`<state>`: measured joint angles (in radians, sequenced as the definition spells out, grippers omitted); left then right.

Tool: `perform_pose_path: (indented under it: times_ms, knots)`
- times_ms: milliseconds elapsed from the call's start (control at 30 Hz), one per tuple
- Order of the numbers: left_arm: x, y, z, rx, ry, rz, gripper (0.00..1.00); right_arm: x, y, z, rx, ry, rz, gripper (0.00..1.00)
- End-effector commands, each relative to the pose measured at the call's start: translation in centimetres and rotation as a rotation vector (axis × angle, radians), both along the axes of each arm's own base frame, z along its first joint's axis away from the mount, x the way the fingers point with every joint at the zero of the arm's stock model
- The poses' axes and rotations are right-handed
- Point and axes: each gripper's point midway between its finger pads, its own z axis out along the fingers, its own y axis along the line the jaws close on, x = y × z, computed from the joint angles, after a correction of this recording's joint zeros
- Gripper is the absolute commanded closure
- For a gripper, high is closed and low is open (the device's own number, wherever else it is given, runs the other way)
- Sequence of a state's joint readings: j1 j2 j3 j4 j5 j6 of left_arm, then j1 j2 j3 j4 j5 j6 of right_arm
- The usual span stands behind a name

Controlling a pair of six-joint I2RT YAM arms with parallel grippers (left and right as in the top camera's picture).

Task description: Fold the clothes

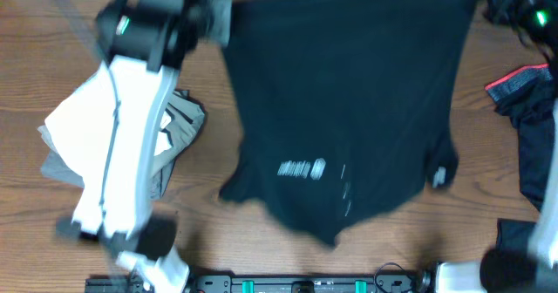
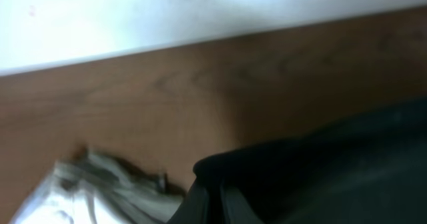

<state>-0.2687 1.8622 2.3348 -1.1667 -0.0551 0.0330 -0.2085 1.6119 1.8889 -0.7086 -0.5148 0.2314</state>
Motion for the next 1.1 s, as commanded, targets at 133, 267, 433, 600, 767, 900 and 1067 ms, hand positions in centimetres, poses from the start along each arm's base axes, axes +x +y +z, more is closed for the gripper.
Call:
perform_pose_path:
  times_ms: [133,267,433,600,767,900,1067]
  knots:
    - [-1.2,3.9,17.6,0.010,-0.528,0.030,0.94,0.4,-2.4,10.0,-0.079,-0.246,-0.052,0.99]
    - [-3.3,7.0,16.1,0.035,-0.437,0.085,0.94,-1.2,-2.8,9.2,-0.118,-0.185,-0.057,0.99]
    - [-4.8,5.9,7.3,0.002,-0.074,0.036,0.94,-3.7,-4.3,-0.9,-0.163,0.228,-0.137,0.99]
    - [-6.4,5.9,-3.0,0.016,0.341,0.073,0.94,-5.8,-3.0,-11.8,-0.154,0.577,-0.074,0.98]
    - [-9.0,6.1,-10.8,0.044,0.651,0.097,0.94,-7.5,-1.8,-20.0,-0.120,0.767,-0.027,0.99]
    - [-12.1,5.5,-15.2,0.026,0.838,0.080,0.94,-9.4,-1.3,-25.4,-0.099,0.881,-0.012,0.98]
    - [-16.6,5.5,-19.5,-0.007,0.990,0.142,0.94,-11.8,-0.3,-30.2,-0.062,0.970,0.019,0.99]
